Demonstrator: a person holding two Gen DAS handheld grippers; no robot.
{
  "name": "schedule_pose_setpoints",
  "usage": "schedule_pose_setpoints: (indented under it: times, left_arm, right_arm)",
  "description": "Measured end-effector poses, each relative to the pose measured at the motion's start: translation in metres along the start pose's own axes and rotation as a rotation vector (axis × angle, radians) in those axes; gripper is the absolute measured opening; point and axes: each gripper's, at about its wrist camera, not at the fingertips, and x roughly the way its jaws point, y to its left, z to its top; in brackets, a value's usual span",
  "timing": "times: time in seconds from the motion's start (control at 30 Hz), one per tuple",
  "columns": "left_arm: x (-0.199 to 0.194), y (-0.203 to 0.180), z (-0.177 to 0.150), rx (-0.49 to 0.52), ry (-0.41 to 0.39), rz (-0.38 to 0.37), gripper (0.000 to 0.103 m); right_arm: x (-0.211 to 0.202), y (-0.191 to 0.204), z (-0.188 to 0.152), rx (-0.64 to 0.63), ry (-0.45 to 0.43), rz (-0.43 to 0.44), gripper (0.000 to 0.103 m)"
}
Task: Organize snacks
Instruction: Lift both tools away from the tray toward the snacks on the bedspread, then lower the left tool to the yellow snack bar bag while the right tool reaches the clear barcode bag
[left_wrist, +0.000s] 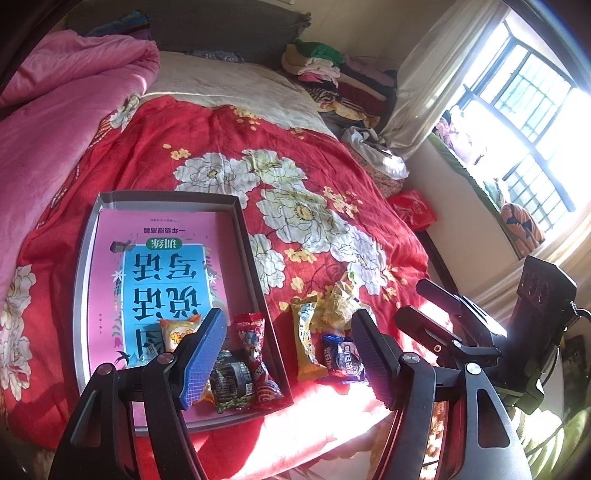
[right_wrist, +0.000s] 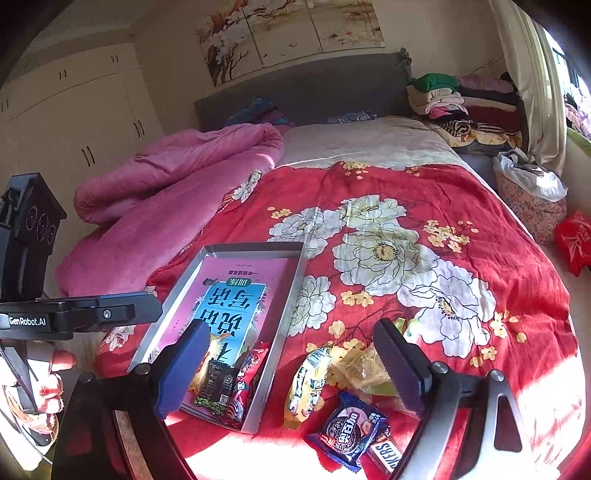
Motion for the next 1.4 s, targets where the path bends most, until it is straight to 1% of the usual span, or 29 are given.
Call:
schedule_pose_setpoints:
  times: [0.47,0.6,0.83,1.13,1.4]
  left_arm:
    - [0.011,-0.020,-0.001,0.040,0.033,-0.015,0.072]
    - [0.016,-0.027,-0.001,0.053,0.042,-0.023,0.072]
    - [0.026,-0.039,0.000,0.072,0.059,-0.036,0.074]
    - [0.038,-0.051,-0.006,0.095,0.094,-0.045,0.075]
    - [0.046,-0.050,-0.011,0.090,0.122,-0.035,0.075]
  right_arm:
    - [-0.023,-0.033,-0.001,0.016,-0.025,-0.061,0.092]
    - [-0.029,-0.044,-0.002,0.027,-0.035,-0.047,0.092]
    - [-0.040,-0.063,-0.004,0.057,-0.043,-0.094,0.092]
    - [-0.044,-0.082,-0.017,0.077,-0.001,-0.140,0.092]
    - [-0.040,-0.091,-0.031,0.095,0.045,-0.161,0.092]
